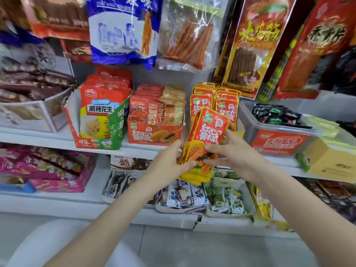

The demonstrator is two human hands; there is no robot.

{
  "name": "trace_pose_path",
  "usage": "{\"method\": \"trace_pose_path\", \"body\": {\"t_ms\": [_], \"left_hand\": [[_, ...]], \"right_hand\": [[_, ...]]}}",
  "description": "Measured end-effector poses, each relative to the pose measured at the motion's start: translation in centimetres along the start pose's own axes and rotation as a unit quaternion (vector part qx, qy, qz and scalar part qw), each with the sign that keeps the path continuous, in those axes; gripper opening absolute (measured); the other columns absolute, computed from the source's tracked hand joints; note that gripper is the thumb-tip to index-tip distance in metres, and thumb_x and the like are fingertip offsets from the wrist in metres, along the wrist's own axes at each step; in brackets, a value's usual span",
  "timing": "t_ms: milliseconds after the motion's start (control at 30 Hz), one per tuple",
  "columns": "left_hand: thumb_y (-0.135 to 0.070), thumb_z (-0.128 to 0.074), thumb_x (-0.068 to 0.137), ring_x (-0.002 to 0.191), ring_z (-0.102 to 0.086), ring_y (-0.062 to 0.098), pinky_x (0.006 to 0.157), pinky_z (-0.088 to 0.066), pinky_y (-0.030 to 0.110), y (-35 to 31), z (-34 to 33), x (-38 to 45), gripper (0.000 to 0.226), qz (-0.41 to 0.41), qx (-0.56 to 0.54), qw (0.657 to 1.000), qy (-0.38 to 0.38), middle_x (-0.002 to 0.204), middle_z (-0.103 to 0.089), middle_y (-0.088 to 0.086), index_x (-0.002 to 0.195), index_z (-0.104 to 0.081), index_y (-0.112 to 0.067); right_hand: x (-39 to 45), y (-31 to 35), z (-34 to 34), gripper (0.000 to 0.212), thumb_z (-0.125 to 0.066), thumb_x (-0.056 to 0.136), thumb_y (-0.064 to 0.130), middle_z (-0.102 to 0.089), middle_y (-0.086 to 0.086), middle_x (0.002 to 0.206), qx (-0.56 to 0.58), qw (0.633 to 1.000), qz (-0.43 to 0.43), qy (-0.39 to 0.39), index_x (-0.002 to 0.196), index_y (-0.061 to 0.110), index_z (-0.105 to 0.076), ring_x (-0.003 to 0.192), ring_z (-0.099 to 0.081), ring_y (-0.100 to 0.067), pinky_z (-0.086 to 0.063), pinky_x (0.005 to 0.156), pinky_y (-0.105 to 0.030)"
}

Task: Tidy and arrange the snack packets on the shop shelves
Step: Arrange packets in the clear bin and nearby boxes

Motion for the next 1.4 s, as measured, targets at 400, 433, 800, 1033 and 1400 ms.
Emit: {"method": "trace_pose_path", "body": {"t_ms": [400,433,800,1033,1400], "left_hand": [[-0.032,-0.043,0.095,0.129,-0.035,0.016,0.108,-0.021,0.034,-2.5,-0.7,7.8,0.042,-0.081,0.332,0.937,-0.077,0.137,-0.045,-0.002,0.134,-0.041,-0.018],[-0.032,-0.041,0.095,0.13,-0.034,0.015,0.109,-0.018,0.033,-2.5,-0.9,8.1,0.04,-0.085,0.351,0.929,-0.079,0.137,-0.045,-0.003,0.133,-0.042,-0.019],[-0.021,-0.043,0.093,0.126,-0.033,0.015,0.102,-0.019,0.03,-1.8,0.8,7.7,0.038,-0.088,0.342,0.929,-0.109,0.132,-0.049,-0.008,0.131,-0.047,-0.026],[-0.013,-0.039,0.086,0.111,-0.051,0.027,0.09,-0.038,0.042,-4.2,-2.1,5.5,0.032,-0.196,0.304,0.921,-0.147,0.116,-0.057,0.007,0.108,-0.062,-0.009],[-0.002,-0.054,0.081,0.107,-0.044,0.023,0.088,-0.043,0.041,-3.0,-21.1,4.7,0.029,-0.271,0.325,0.9,0.1,0.118,-0.055,0.009,0.108,-0.06,-0.008]], "right_hand": [[8.0,7.9,8.0,0.035,-0.054,0.087,-0.007,-0.057,-0.006,0.111,-0.066,0.975,0.134,-0.167,0.113,0.014,-0.043,0.104,-0.059,-0.024,-0.058,0.059,-0.027],[9.5,6.8,7.1,0.037,-0.055,0.087,-0.007,-0.057,-0.008,0.115,-0.077,0.982,0.101,-0.142,0.115,0.013,-0.043,0.104,-0.058,-0.026,-0.058,0.059,-0.029],[10.5,6.3,4.7,0.044,-0.058,0.087,0.01,-0.044,-0.011,0.129,-0.425,0.858,0.2,-0.207,0.128,0.01,-0.044,0.115,-0.048,-0.025,-0.04,0.093,-0.033],[0.8,5.0,10.9,0.038,-0.054,0.088,0.003,-0.056,-0.002,0.114,-0.432,0.859,0.253,-0.105,0.124,0.011,-0.048,0.101,-0.057,-0.017,-0.045,0.082,-0.026],[-4.7,-8.2,24.8,0.027,-0.056,0.089,0.008,-0.06,-0.004,0.101,-0.501,0.861,0.063,-0.055,0.116,0.004,-0.054,0.085,-0.056,-0.016,-0.042,0.07,-0.013]]}}
Point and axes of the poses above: each hand's wrist, its own x-axis towards the middle knuckle, its own z-axis out of the back of the hand, y = z × x, the point moved 8 cm from there along x, towards the middle knuckle
